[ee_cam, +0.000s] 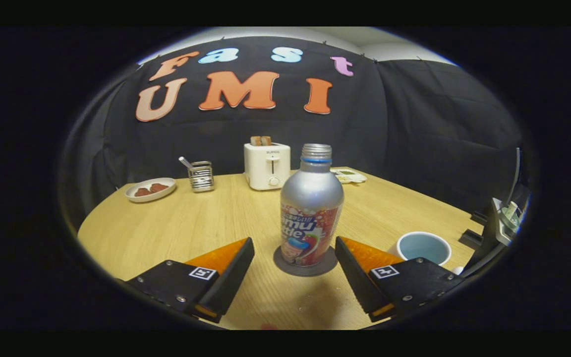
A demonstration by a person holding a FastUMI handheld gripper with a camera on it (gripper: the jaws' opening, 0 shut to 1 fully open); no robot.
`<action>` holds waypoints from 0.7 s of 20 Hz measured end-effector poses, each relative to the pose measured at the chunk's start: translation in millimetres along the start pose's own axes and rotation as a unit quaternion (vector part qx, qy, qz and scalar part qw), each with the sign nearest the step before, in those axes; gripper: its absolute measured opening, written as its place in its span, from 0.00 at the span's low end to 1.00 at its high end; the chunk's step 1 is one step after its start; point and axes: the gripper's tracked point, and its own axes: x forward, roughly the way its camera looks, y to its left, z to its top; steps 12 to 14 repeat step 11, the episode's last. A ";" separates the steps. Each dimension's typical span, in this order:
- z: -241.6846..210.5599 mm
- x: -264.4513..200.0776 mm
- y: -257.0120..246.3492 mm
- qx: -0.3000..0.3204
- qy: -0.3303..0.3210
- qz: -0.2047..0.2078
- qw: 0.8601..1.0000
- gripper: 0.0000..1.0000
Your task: Take the bottle from table, then pour the juice into the cup, finally place the bottle on the coaster
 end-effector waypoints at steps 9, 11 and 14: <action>47.5 -133.4 62.9 -0.018 -0.084 0.131 0.988 0.97; 44.4 -150.9 67.3 -0.024 -0.096 0.147 0.984 0.97; 44.4 -150.9 67.3 -0.024 -0.096 0.147 0.984 0.97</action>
